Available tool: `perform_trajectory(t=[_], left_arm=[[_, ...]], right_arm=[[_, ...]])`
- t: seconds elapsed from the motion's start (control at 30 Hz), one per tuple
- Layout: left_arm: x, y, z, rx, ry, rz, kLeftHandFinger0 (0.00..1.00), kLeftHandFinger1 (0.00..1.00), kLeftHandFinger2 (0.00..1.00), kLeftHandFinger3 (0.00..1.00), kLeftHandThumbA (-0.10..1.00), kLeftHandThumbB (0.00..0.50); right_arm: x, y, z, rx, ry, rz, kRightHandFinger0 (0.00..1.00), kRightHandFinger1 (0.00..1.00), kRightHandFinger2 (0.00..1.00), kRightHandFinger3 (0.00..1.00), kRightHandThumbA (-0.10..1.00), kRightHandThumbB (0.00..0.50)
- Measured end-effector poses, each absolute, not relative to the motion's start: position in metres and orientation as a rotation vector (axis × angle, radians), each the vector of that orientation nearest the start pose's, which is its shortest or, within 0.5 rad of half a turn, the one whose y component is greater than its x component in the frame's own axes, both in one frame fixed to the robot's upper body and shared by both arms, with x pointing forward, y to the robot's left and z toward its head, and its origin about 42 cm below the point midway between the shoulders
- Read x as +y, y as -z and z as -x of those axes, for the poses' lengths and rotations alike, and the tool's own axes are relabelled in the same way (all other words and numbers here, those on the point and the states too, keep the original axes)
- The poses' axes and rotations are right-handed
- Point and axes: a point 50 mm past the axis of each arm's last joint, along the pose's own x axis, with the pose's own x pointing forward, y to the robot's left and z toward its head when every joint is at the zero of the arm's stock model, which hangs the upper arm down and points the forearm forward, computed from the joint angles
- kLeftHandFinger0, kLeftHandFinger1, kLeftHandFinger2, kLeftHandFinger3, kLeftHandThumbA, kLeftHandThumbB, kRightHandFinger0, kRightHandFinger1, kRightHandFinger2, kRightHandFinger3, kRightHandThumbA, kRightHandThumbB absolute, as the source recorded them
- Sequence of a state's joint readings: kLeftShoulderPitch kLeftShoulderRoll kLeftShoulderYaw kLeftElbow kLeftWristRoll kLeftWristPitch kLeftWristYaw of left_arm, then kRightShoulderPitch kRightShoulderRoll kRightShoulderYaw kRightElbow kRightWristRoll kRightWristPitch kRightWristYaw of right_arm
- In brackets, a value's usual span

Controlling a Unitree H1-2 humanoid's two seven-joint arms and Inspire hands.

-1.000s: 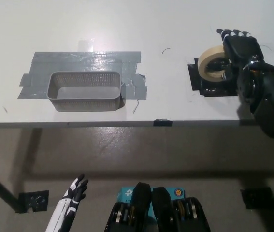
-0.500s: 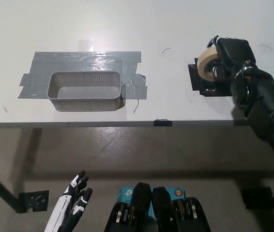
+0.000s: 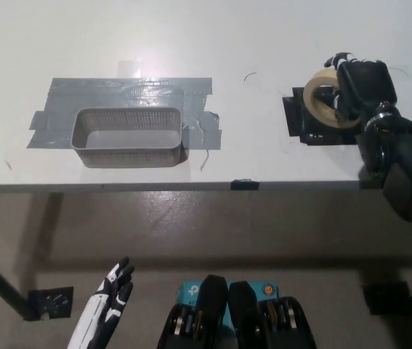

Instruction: The robot picks the tape placed on the black area with right hand and places it in the small grey container.

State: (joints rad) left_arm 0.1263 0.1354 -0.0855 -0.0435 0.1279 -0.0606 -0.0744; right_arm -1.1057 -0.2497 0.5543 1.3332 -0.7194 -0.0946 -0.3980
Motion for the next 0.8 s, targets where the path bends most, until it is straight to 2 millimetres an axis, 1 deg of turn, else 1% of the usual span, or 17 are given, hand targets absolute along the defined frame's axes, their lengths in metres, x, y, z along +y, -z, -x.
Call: perform_trajectory(t=[0.03, 0.13, 0.17, 0.2, 0.27, 0.3, 0.33, 0.37, 0.4, 0.43, 0.47, 0.53, 0.6, 0.63, 0.7, 0.73, 0.8], left_arm=[[0.234, -0.078, -0.24, 0.031, 0.151, -0.253, 1.0, 1.0, 1.0, 1.0, 0.97, 0.116], [0.234, -0.078, -0.24, 0.031, 0.151, -0.253, 1.0, 1.0, 1.0, 1.0, 0.96, 0.128], [0.234, -0.078, -0.24, 0.031, 0.15, -0.252, 1.0, 1.0, 1.0, 1.0, 0.96, 0.125], [0.234, -0.078, -0.24, 0.031, 0.15, -0.252, 1.0, 1.0, 1.0, 1.0, 0.95, 0.119], [0.234, -0.078, -0.24, 0.031, 0.15, -0.252, 1.0, 1.0, 1.0, 1.0, 0.96, 0.11], [0.234, -0.078, -0.24, 0.032, 0.15, -0.252, 1.0, 1.0, 1.0, 1.0, 0.96, 0.11], [0.234, -0.078, -0.24, 0.032, 0.15, -0.252, 1.0, 1.0, 1.0, 1.0, 0.96, 0.11], [0.234, -0.078, -0.24, 0.031, 0.151, -0.253, 1.0, 1.0, 1.0, 1.0, 0.96, 0.113], [0.234, -0.078, -0.24, 0.031, 0.151, -0.253, 1.0, 1.0, 1.0, 1.0, 0.96, 0.122], [0.234, -0.078, -0.24, 0.032, 0.151, -0.253, 1.0, 1.0, 1.0, 1.0, 0.96, 0.122], [0.234, -0.078, -0.239, 0.032, 0.151, -0.253, 1.0, 1.0, 1.0, 1.0, 0.96, 0.12], [0.234, -0.078, -0.239, 0.032, 0.151, -0.253, 1.0, 1.0, 1.0, 1.0, 0.96, 0.113], [0.233, -0.078, -0.239, 0.032, 0.152, -0.252, 1.0, 1.0, 1.0, 1.0, 0.96, 0.114], [0.233, -0.078, -0.239, 0.032, 0.154, -0.252, 1.0, 1.0, 1.0, 1.0, 0.96, 0.106], [0.233, -0.077, -0.239, 0.034, 0.154, -0.252, 1.0, 1.0, 1.0, 1.0, 0.95, 0.107], [0.233, -0.077, -0.239, 0.034, 0.154, -0.252, 1.0, 1.0, 1.0, 1.0, 0.94, 0.113], [0.233, -0.078, -0.238, 0.033, 0.154, -0.251, 1.0, 1.0, 1.0, 1.0, 0.92, 0.112]], right_arm=[[-0.223, -0.232, -0.566, -0.194, -0.017, 1.454, 0.03, 0.53, 0.9, 0.86, -0.1, 0.193], [-0.218, -0.235, -0.566, -0.231, -0.027, 1.436, 0.03, 0.5, 0.88, 0.92, -0.1, 0.171], [-0.214, -0.237, -0.567, -0.25, -0.03, 1.429, 0.04, 0.5, 0.89, 0.94, -0.1, 0.155], [-0.209, -0.241, -0.567, -0.272, -0.033, 1.421, 0.03, 0.49, 0.88, 0.94, -0.1, 0.158], [-0.192, -0.253, -0.57, -0.333, -0.037, 1.403, 0.0, 0.45, 0.85, 0.9, -0.1, 0.179], [-0.183, -0.259, -0.571, -0.363, -0.039, 1.396, 0.04, 0.51, 0.88, 0.9, -0.1, 0.172], [-0.17, -0.268, -0.572, -0.403, -0.042, 1.388, 0.06, 0.54, 0.88, 0.9, -0.1, 0.175], [-0.159, -0.276, -0.573, -0.436, -0.045, 1.38, 0.13, 0.58, 0.84, 0.83, -0.1, 0.198], [-0.15, -0.283, -0.574, -0.465, -0.049, 1.368, 0.09, 0.5, 0.8, 0.81, -0.1, 0.175], [-0.134, -0.292, -0.574, -0.504, -0.056, 1.346, 0.06, 0.48, 0.8, 0.83, -0.1, 0.175], [-0.124, -0.298, -0.573, -0.528, -0.065, 1.331, 0.13, 0.48, 0.79, 0.83, -0.1, 0.174], [-0.094, -0.308, -0.569, -0.583, -0.09, 1.299, 0.04, 0.42, 0.78, 0.84, -0.1, 0.188], [-0.065, -0.311, -0.563, -0.618, -0.124, 1.273, 0.0, 0.39, 0.76, 0.82, -0.1, 0.186], [-0.051, -0.311, -0.56, -0.632, -0.141, 1.263, 0.0, 0.41, 0.78, 0.82, -0.1, 0.176], [-0.027, -0.31, -0.552, -0.647, -0.172, 1.26, 0.0, 0.38, 0.74, 0.78, -0.1, 0.188], [-0.014, -0.308, -0.548, -0.653, -0.189, 1.257, 0.0, 0.33, 0.7, 0.71, -0.1, 0.193], [0.006, -0.306, -0.541, -0.662, -0.218, 1.256, 0.0, 0.27, 0.67, 0.66, -0.1, 0.193]])
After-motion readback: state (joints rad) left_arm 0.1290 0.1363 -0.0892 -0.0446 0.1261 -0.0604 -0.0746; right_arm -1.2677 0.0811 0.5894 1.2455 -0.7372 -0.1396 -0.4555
